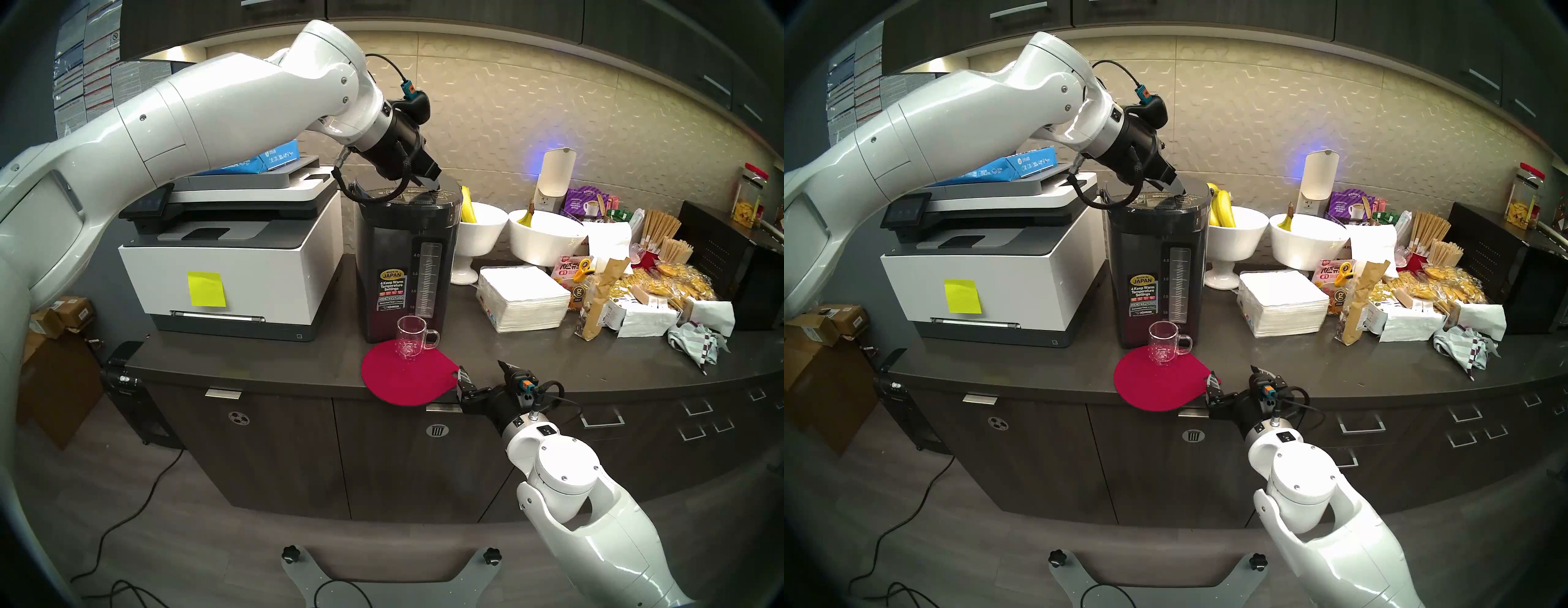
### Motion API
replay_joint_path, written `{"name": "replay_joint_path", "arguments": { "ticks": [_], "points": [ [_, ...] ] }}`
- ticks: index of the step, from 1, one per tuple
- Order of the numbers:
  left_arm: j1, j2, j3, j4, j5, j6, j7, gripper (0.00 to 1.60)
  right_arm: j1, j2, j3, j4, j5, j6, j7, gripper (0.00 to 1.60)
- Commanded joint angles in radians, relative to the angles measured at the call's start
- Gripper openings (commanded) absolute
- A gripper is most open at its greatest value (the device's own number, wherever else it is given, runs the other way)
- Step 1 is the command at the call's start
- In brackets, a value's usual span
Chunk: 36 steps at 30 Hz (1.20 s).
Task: Press the water dispenser button and fill the cup
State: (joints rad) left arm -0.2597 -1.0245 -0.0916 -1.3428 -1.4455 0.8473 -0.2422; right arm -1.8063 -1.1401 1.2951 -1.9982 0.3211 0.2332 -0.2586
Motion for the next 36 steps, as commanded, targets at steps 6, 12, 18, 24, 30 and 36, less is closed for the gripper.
{"name": "replay_joint_path", "arguments": {
  "ticks": [6,12,18,24,30,36],
  "points": [
    [-0.006,0.027,-0.010,-0.024,-0.009,-0.006,0.004,0.00,0.004,-0.001,0.000,-0.024,0.000,0.000,0.002,1.60],
    [0.007,0.023,0.002,-0.018,-0.006,-0.020,-0.006,0.00,0.004,-0.002,0.000,-0.024,-0.001,0.000,0.002,1.60],
    [0.013,-0.001,0.024,0.011,0.010,-0.033,-0.043,0.00,0.004,-0.002,0.001,-0.024,-0.001,0.000,0.003,1.60],
    [0.020,-0.018,0.045,0.017,0.020,-0.028,-0.063,0.00,0.004,-0.003,0.001,-0.024,-0.001,0.000,0.003,1.60],
    [0.024,-0.017,0.060,0.003,0.033,-0.023,-0.077,0.00,0.004,-0.003,0.001,-0.023,-0.002,-0.001,0.003,1.60],
    [0.011,0.003,0.025,0.003,0.021,-0.037,-0.038,0.00,0.004,-0.004,0.002,-0.024,-0.002,0.001,0.004,1.60]
  ]
}}
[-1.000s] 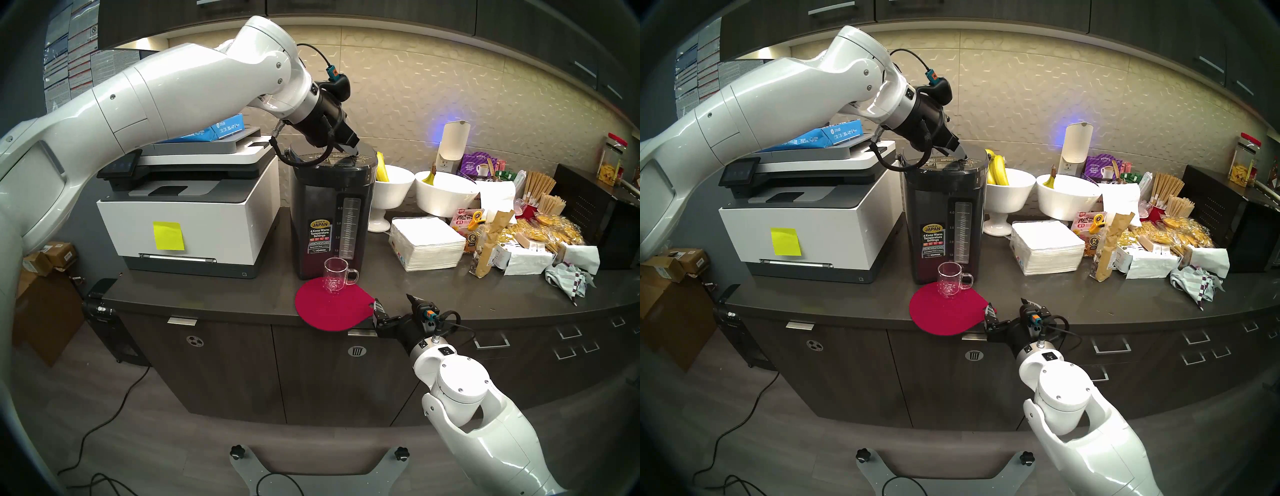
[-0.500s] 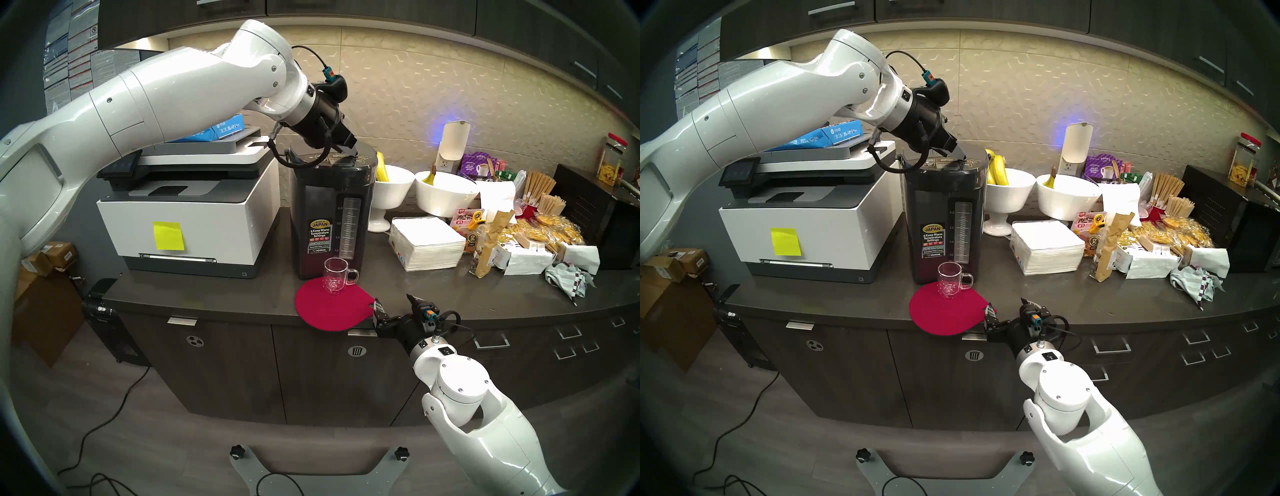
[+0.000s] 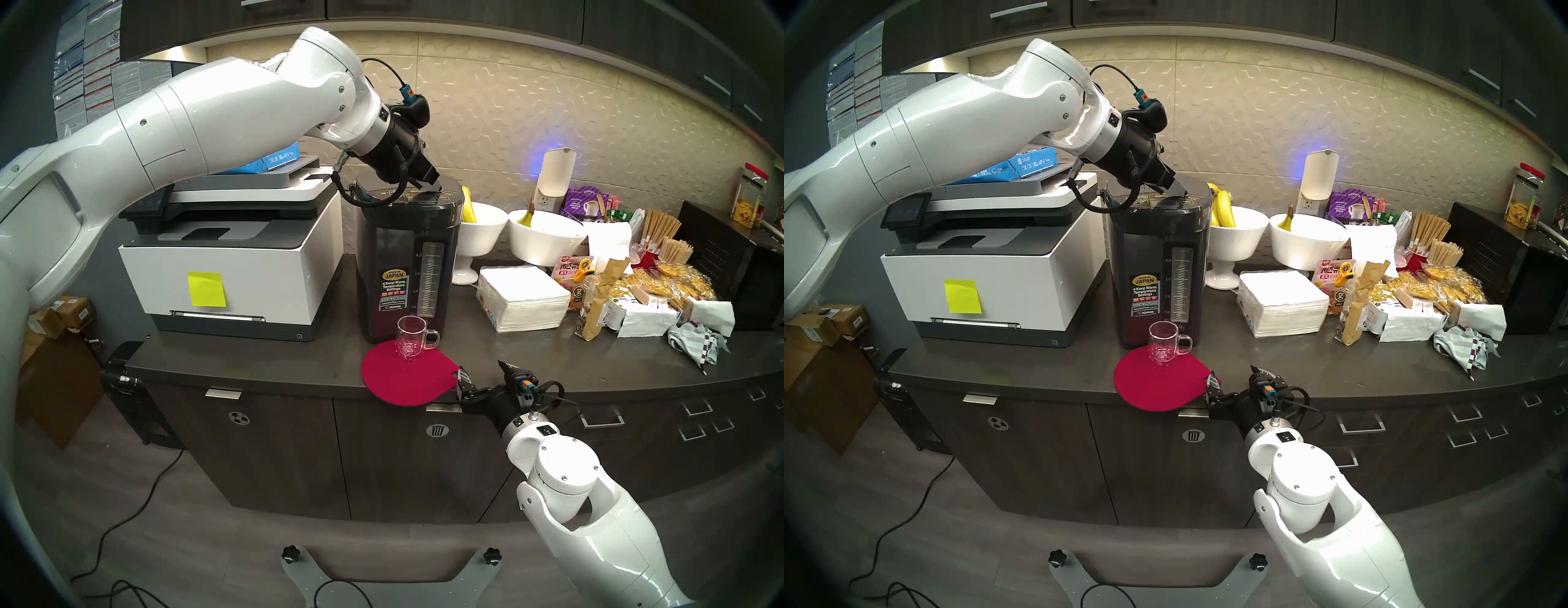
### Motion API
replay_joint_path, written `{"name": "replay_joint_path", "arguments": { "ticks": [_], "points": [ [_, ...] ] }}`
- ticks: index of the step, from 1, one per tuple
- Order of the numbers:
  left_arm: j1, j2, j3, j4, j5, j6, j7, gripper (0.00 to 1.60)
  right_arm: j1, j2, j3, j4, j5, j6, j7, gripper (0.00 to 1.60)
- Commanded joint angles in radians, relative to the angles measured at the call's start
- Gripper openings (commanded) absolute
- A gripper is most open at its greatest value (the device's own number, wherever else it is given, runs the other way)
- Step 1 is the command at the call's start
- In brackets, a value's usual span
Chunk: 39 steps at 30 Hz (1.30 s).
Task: Press the water dispenser button and fill the cup
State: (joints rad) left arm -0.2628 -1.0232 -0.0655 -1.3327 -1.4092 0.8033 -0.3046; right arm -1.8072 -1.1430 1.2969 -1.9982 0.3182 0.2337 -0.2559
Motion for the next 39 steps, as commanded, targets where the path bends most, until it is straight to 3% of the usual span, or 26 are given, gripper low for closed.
{"name": "replay_joint_path", "arguments": {
  "ticks": [1,20,39],
  "points": [
    [-0.001,0.004,-0.013,0.002,-0.014,0.004,0.025,0.00,0.005,-0.001,0.000,-0.024,0.000,0.000,0.001,1.60],
    [-0.046,0.079,-0.049,-0.070,-0.041,0.047,0.055,0.00,0.004,-0.003,0.001,-0.023,-0.001,0.000,0.003,1.60],
    [-0.022,0.088,-0.023,-0.092,-0.035,0.046,0.078,0.00,0.004,-0.004,0.002,-0.024,-0.003,0.001,0.004,1.60]
  ]
}}
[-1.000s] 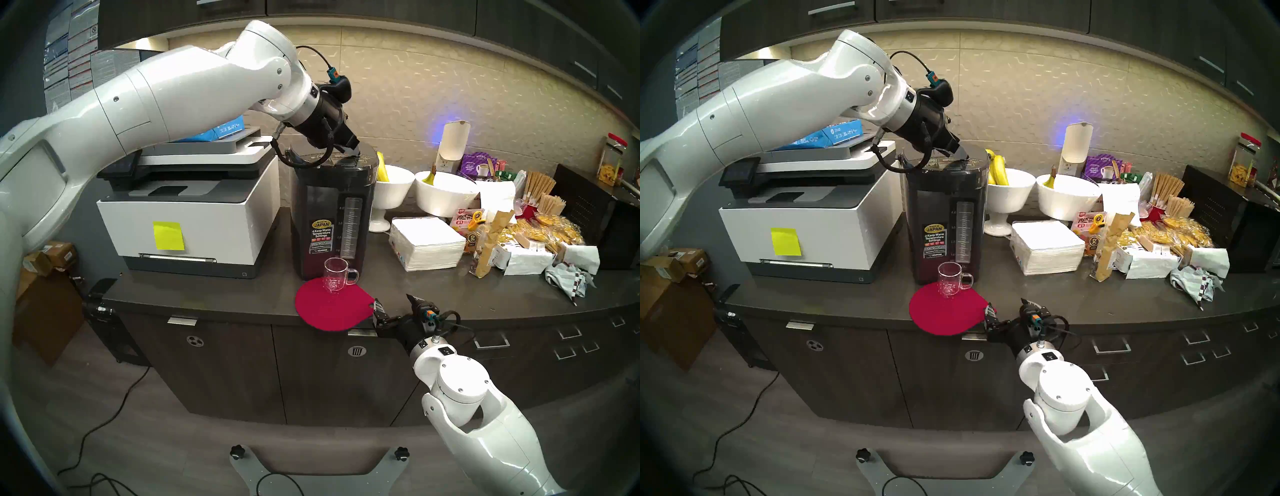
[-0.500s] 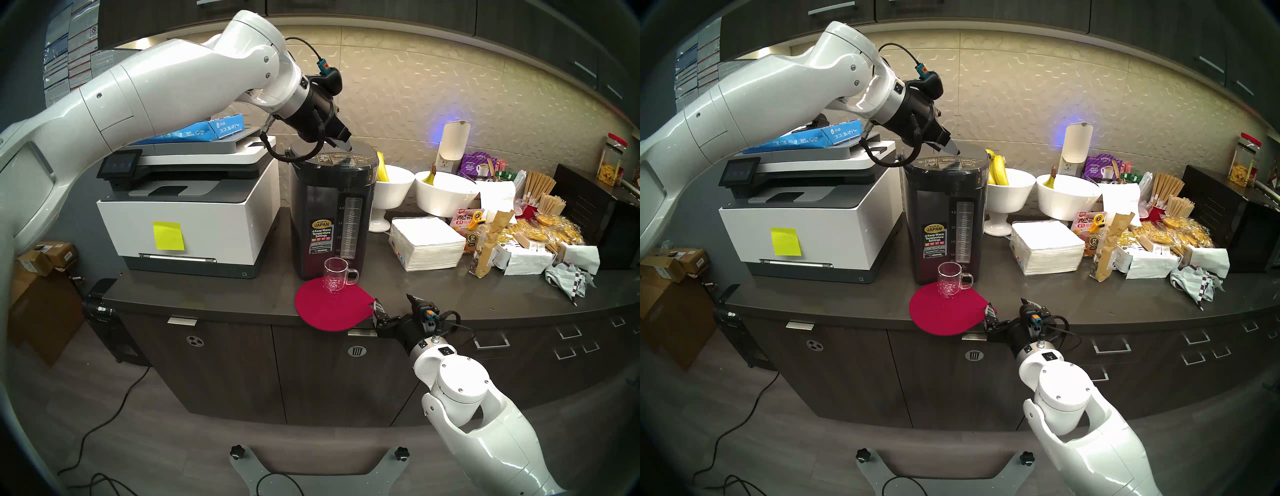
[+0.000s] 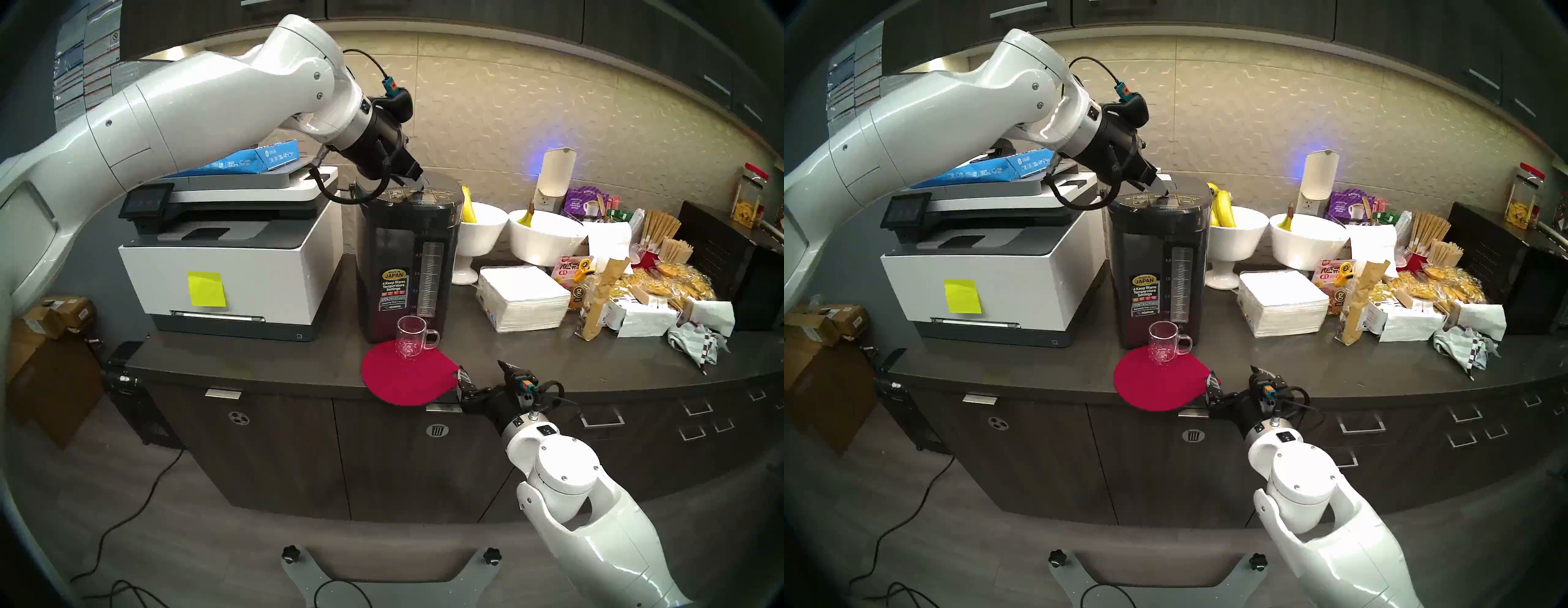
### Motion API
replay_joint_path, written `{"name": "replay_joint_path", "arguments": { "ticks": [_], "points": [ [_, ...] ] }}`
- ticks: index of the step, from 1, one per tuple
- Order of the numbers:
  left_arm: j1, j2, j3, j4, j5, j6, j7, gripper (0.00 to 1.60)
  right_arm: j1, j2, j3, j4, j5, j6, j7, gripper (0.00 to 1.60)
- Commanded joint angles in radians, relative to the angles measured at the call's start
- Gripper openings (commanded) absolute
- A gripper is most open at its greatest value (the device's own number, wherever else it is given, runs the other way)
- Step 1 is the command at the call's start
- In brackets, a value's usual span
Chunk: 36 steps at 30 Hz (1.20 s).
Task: Press the water dispenser button and fill the cup
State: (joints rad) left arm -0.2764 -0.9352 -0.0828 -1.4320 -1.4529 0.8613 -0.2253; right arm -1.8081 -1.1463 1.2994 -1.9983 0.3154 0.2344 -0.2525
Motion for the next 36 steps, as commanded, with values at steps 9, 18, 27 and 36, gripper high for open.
{"name": "replay_joint_path", "arguments": {
  "ticks": [9,18,27,36],
  "points": [
    [-0.014,-0.005,0.010,0.001,0.020,0.017,-0.023,0.00,0.004,-0.002,0.000,-0.024,0.000,0.001,0.002,1.60],
    [0.002,0.004,0.019,-0.036,0.017,0.039,-0.031,0.00,0.004,-0.003,0.001,-0.024,-0.001,0.000,0.003,1.60],
    [0.039,0.026,0.035,-0.079,0.004,0.026,-0.011,0.00,0.004,-0.004,0.001,-0.023,-0.002,0.000,0.004,1.60],
    [0.037,0.011,0.033,-0.036,0.008,-0.006,-0.001,0.00,0.004,-0.004,0.002,-0.023,-0.003,0.000,0.004,1.60]
  ]
}}
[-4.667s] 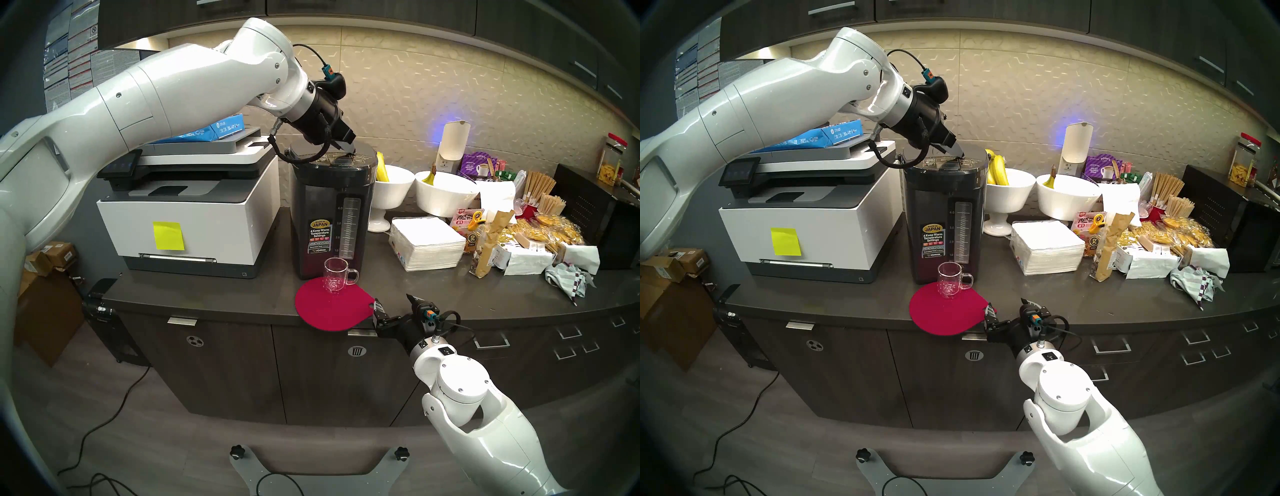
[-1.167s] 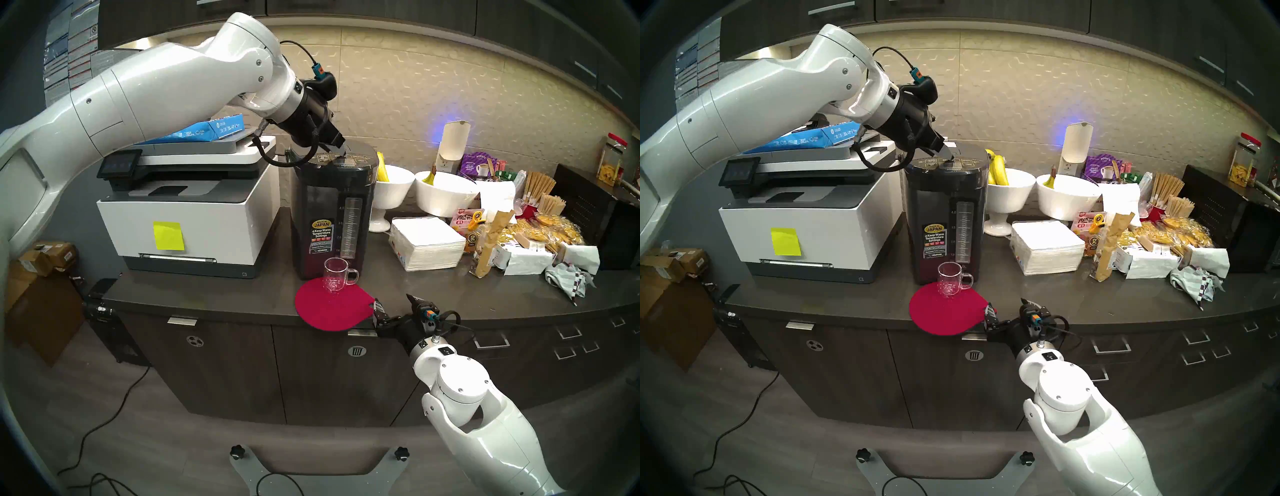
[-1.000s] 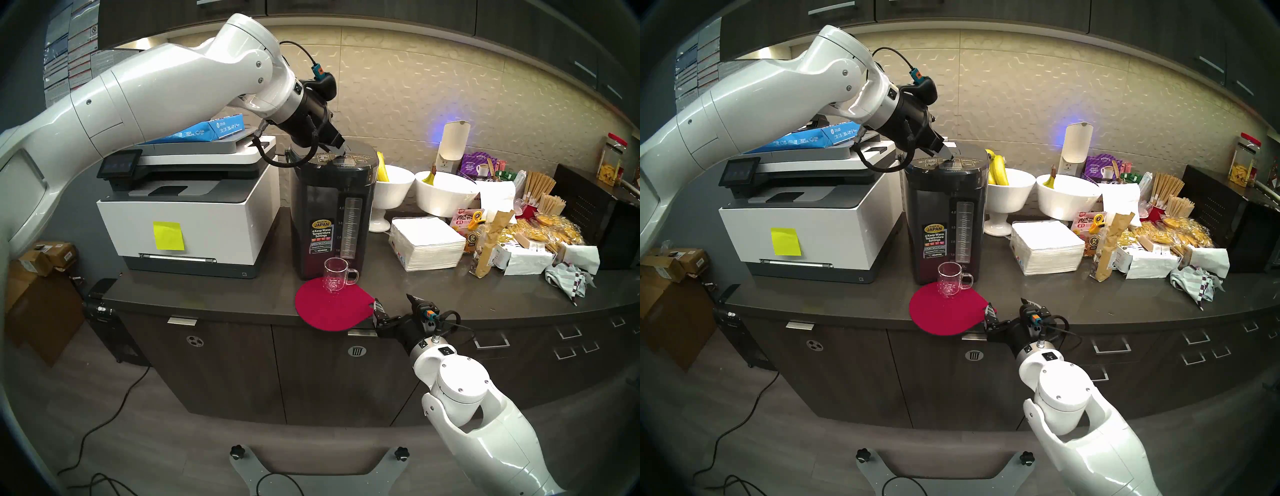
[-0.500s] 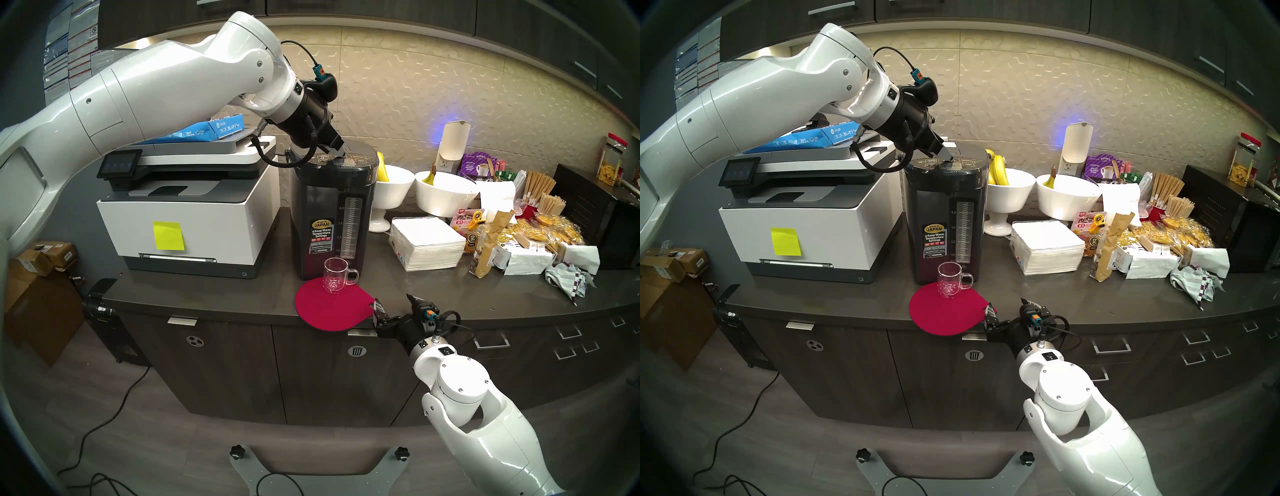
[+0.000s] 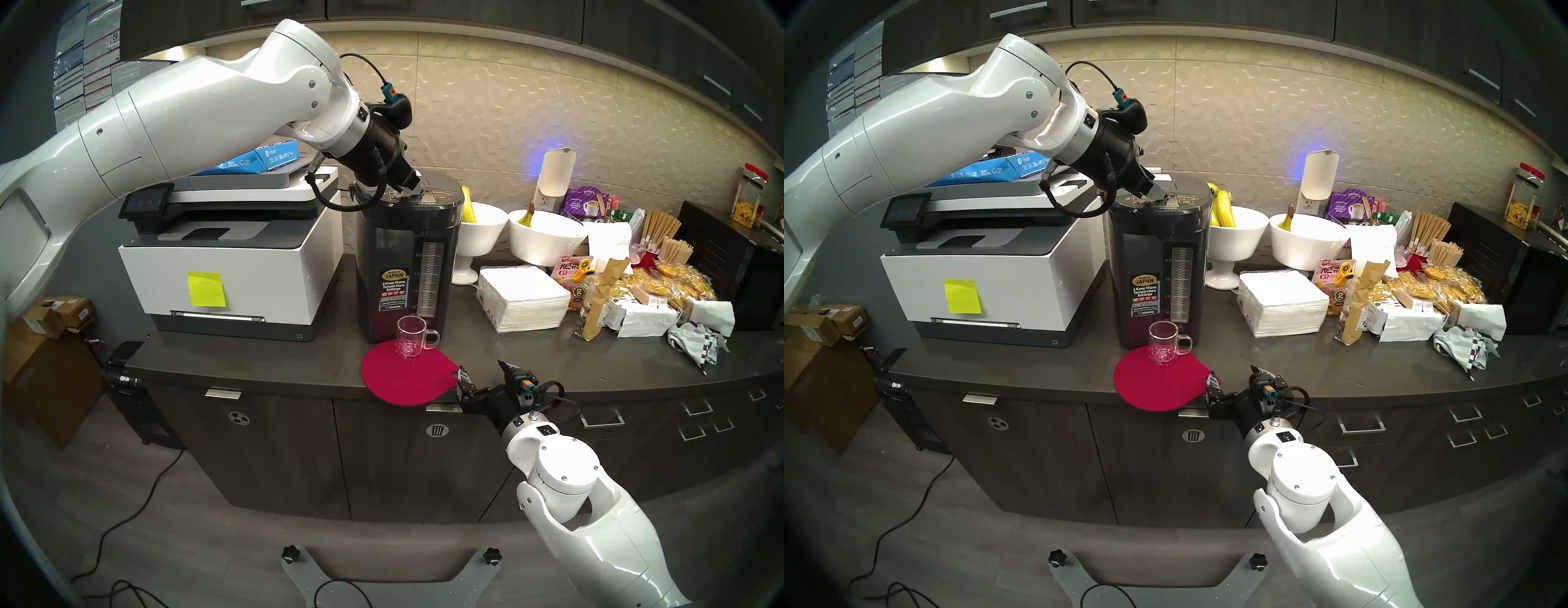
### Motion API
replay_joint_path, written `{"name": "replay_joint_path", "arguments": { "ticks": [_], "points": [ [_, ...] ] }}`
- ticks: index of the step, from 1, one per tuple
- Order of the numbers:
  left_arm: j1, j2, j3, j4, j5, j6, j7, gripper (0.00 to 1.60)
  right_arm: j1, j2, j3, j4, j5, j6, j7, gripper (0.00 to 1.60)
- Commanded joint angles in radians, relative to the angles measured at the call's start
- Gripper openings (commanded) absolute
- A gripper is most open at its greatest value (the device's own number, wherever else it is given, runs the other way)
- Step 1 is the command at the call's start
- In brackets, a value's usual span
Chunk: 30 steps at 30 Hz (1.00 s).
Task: Press the water dispenser button and fill the cup
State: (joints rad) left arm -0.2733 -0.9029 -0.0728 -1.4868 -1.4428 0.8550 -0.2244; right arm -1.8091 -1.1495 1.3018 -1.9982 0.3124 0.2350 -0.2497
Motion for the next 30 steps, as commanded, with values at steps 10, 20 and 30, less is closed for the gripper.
{"name": "replay_joint_path", "arguments": {
  "ticks": [10,20,30],
  "points": [
    [0.016,-0.054,0.032,0.076,0.017,-0.006,-0.038,0.00,0.004,-0.002,0.000,-0.024,-0.001,0.000,0.002,1.60],
    [0.058,-0.038,0.059,0.026,0.019,0.000,-0.047,0.00,0.005,-0.003,0.000,-0.021,-0.002,-0.002,0.003,1.60],
    [0.050,-0.037,0.051,0.022,0.027,-0.006,-0.037,0.00,0.005,-0.004,0.001,-0.022,-0.003,-0.001,0.004,1.60]
  ]
}}
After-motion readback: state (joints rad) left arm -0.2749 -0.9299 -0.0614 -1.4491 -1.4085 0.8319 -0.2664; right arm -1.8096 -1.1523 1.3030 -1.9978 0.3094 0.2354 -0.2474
